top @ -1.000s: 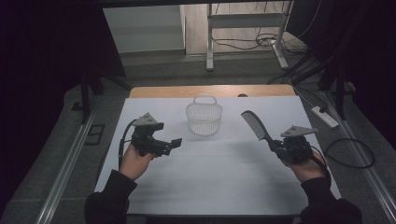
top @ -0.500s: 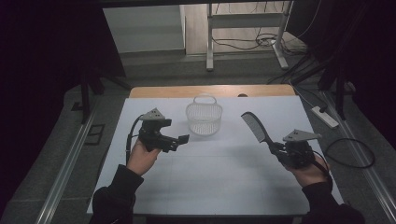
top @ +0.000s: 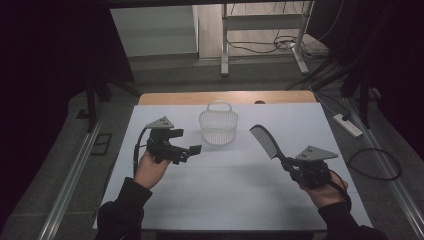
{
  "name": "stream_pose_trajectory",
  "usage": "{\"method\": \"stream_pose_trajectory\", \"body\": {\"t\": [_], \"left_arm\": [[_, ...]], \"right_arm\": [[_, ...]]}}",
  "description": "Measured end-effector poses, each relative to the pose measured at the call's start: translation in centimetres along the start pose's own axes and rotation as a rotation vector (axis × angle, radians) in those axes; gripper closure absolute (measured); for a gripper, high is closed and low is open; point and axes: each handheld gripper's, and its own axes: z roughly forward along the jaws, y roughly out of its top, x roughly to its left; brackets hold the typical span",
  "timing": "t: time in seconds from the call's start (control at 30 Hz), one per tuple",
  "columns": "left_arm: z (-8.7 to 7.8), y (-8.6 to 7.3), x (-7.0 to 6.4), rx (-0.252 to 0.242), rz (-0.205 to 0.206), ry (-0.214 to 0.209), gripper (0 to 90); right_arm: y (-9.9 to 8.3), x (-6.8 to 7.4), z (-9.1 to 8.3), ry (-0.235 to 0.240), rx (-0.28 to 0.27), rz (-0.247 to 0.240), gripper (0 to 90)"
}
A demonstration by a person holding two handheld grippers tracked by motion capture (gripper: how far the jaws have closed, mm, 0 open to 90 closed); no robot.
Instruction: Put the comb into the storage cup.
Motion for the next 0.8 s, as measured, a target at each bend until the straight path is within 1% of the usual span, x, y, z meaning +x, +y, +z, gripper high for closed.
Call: {"method": "stream_pose_trajectory", "body": {"t": [0.07, 0.17, 0.3, 0.4, 0.53, 0.8], "left_arm": [[0.0, 0.0, -0.1, 0.005, -0.004, 0.000, 0.0], [0.1, 0.0, -0.1, 0.010, 0.001, 0.006, 0.0], [0.2, 0.0, -0.1, 0.024, 0.001, -0.001, 0.0], [0.3, 0.1, -0.1, 0.026, 0.003, -0.015, 0.0], [0.6, 0.2, -0.3, 0.045, 0.013, -0.015, 0.0], [1.4, 0.9, -0.7, 0.055, 0.017, -0.055, 0.0]], "right_arm": [[0.0, 0.5, 0.0, 0.004, -0.002, -0.012, 72.2], [0.0, 1.0, -0.1, 0.007, -0.007, -0.030, 72.3], [0.0, 1.5, -0.2, 0.014, -0.014, -0.032, 72.2], [0.0, 1.7, -0.3, 0.020, -0.017, -0.036, 72.3], [0.0, 2.3, -0.3, 0.030, -0.020, -0.050, 72.2], [0.1, 3.5, -0.2, 0.042, -0.027, -0.091, 72.2]]}}
